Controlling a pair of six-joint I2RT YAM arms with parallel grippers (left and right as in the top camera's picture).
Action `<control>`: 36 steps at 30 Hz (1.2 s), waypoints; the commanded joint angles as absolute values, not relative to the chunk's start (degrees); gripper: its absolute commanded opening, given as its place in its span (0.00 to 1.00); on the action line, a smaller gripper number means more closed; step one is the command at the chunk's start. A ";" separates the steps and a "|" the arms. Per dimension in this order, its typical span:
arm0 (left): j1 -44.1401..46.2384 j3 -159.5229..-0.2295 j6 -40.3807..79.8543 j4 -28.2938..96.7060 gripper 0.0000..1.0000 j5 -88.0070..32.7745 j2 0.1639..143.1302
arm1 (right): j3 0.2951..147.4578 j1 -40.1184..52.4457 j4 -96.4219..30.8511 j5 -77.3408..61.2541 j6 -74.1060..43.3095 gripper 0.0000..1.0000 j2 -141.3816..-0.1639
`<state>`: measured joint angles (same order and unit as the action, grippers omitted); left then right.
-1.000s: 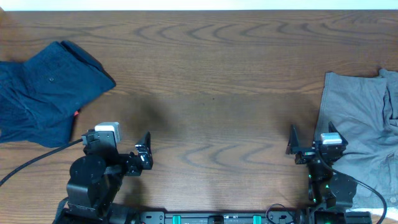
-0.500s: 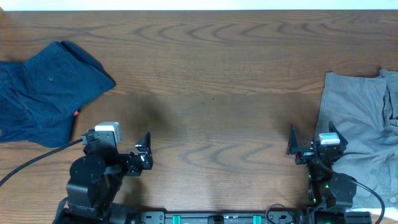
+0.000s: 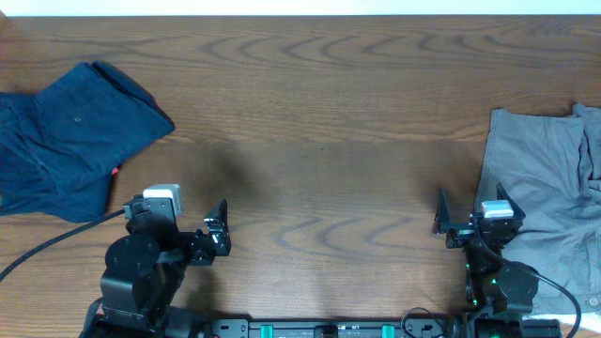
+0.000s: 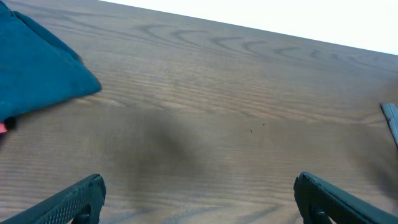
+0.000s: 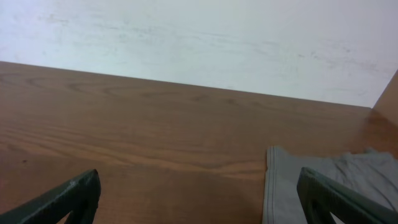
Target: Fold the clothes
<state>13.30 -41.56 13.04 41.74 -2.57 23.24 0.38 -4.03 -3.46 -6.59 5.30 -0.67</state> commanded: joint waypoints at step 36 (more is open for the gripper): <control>2.79 -4.08 -0.27 8.12 0.98 3.18 0.10 | 0.32 -3.68 -3.68 -6.42 6.28 0.99 -0.27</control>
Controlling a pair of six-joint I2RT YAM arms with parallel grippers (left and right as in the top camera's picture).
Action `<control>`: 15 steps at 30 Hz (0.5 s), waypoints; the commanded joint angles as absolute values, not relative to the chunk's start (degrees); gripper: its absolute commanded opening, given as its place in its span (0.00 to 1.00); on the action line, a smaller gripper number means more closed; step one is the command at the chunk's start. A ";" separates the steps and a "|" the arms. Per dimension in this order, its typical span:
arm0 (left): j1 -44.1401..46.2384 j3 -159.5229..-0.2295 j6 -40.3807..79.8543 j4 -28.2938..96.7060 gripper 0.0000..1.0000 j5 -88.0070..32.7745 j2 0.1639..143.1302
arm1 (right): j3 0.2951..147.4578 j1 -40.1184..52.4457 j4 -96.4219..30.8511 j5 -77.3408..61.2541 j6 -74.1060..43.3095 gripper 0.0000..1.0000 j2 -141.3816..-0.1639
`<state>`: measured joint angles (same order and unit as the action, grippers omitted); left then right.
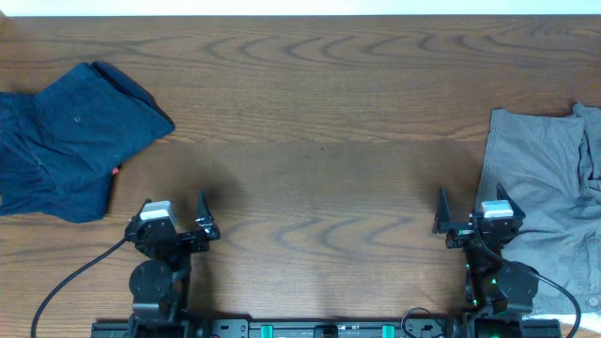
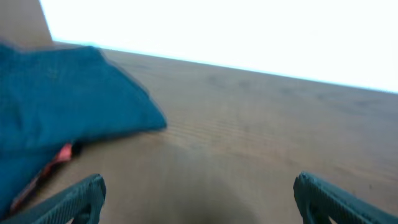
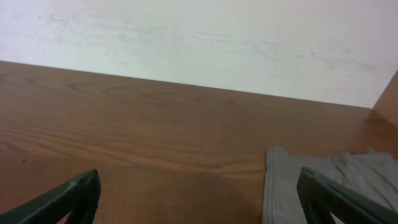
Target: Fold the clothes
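A dark blue garment [image 1: 66, 141] lies folded at the table's far left; in the left wrist view the blue garment [image 2: 62, 106] fills the upper left, with a red tag [image 2: 53, 158] at its edge. A grey garment [image 1: 545, 188] lies spread at the right edge, and its hem [image 3: 277, 186] shows in the right wrist view. My left gripper [image 1: 174, 214] stands open near the front edge, right of the blue garment, holding nothing. The right gripper [image 1: 470, 208] is open too, its fingers just left of the grey garment.
The brown wooden table [image 1: 319, 122] stretches between the two garments. A black cable [image 1: 66, 277] runs from the left arm toward the front left edge. A white wall [image 3: 199, 37] lies behind the table's far edge.
My left arm has drawn back toward the front edge and turned to face the blue garment, its gripper still open. The right arm and both garments have not moved.
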<state>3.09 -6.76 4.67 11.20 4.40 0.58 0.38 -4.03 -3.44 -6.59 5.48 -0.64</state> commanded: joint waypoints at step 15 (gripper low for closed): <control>2.81 -0.23 -6.39 3.81 0.98 -2.37 0.21 | 0.32 -3.68 -3.68 -6.42 6.28 0.99 -0.27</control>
